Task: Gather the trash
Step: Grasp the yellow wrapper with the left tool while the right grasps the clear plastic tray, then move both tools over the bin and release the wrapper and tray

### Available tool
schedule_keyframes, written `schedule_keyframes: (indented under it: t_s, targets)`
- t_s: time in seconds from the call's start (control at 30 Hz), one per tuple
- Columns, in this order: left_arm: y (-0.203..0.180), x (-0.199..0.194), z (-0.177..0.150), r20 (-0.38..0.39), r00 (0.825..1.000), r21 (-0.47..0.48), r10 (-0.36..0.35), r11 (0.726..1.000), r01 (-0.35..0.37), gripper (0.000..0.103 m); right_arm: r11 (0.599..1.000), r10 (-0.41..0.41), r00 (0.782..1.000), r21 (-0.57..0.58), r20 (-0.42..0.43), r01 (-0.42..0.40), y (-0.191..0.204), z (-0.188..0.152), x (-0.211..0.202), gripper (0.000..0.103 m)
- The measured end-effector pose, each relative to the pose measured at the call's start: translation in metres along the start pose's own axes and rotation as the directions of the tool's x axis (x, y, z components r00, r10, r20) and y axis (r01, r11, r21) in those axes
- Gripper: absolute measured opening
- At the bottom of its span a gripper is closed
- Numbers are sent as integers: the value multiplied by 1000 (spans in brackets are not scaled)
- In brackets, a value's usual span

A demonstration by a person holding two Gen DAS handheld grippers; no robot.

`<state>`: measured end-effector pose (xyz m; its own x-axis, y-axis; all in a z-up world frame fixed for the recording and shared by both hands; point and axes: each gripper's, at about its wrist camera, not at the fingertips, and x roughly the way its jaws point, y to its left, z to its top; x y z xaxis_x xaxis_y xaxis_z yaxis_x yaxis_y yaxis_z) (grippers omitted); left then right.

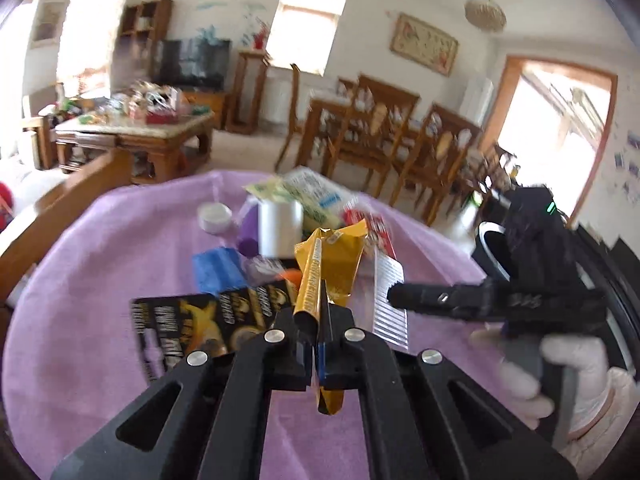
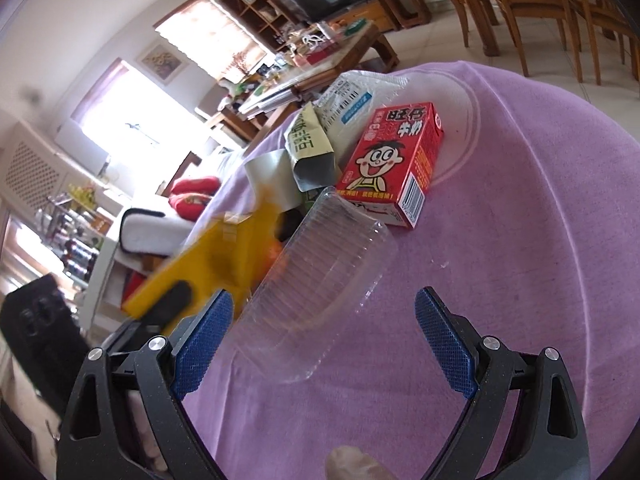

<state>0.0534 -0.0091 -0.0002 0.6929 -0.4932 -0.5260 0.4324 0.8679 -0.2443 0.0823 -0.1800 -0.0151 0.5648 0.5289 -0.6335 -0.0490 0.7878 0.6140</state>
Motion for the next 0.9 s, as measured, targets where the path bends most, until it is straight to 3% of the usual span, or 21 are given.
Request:
schedule_keyframes:
  t_s: [0.13, 0.3, 0.4, 0.43, 0.53, 0.73, 0.9]
  targets:
    - [7, -34, 0, 91, 995, -33, 35, 999, -32, 2, 1000, -29, 1000, -12, -1, 29, 14, 3, 17, 91]
    - [12, -49, -2, 111, 993, -56, 48, 998, -42, 3, 984, -150, 989, -96, 16, 151, 36, 0, 34, 90]
    - [17, -55, -5, 109, 992, -60, 58, 997, -51, 3, 971, -191, 981, -135, 42, 195, 44, -6, 38, 73]
    - [18, -55, -6, 109, 992, -62, 59, 997, -52, 3, 971, -187, 981, -143, 46, 192, 44, -7, 37, 61]
    - [19, -56, -5, 107, 993, -77, 57, 996, -49, 3, 951, -232, 967, -185, 101, 248, 53, -12, 24, 38]
    - [5, -54, -2, 110, 993, -68, 38, 997, -31, 3, 943, -208, 970, -236, 125, 233, 49, -20, -1, 38]
    - [-13, -47, 2, 96, 995, -41, 11, 999, -7, 3, 957, -111, 977, -247, 182, 154, 30, -25, -48, 38]
